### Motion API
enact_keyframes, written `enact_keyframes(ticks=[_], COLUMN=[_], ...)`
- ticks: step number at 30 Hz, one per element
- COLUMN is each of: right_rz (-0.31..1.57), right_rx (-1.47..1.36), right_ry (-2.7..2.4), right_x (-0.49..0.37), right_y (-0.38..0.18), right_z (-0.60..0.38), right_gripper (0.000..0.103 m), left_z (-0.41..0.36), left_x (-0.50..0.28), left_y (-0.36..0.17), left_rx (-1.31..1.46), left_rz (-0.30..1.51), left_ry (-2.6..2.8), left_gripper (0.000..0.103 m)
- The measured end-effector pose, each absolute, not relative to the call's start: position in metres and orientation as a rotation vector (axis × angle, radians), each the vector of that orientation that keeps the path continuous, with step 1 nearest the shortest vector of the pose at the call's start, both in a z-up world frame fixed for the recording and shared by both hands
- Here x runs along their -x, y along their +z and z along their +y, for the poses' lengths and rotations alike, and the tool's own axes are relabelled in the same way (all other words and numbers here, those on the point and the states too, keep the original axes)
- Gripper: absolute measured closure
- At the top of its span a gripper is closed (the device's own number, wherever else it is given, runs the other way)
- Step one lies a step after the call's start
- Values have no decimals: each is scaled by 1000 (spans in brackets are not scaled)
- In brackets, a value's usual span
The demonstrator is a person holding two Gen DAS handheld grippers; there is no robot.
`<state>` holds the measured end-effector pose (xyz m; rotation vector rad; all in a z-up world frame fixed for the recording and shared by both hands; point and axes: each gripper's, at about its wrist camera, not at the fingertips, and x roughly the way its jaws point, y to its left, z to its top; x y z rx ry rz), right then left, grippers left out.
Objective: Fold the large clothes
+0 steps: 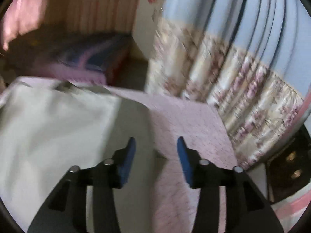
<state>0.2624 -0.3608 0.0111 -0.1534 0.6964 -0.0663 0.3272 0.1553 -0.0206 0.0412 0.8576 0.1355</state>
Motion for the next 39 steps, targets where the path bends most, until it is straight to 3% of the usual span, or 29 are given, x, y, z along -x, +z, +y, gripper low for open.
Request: enact_keyframes(ticks=[6,13,17,27,29,36,38,39], right_rz=[679,784,802,839,868,842,777,736], right_rx=[150,338,398,314,205,158,101,55], right_ry=[176,180,86,-42,-11,21,70,80], right_x=[-217,-213,-222,-233,-240,-234,-222,-217], right_y=[-3,-49,-67,-76,-81,-65,-45,-33], right_z=[-269,-214,-244,-319,-340,-339,-343,-348], right_gripper=[52,55,55,52,44,42,37,29], left_z=[62,-26,-3,26,45,50,49,45], left_x=[-279,-279,-298,-299,-302,-295,-282,-275], left_y=[-3,-57,-92,-96,-95,-80,-59,-48], left_rx=[-18,-181,-140,-148,-130,-103,-58,-52], left_rz=[823,933,1011,1005,1008,985,922,877], left_ry=[-93,-130,-85,-5,19,13,6,18], left_gripper=[12,12,7,7,7,16,9,3])
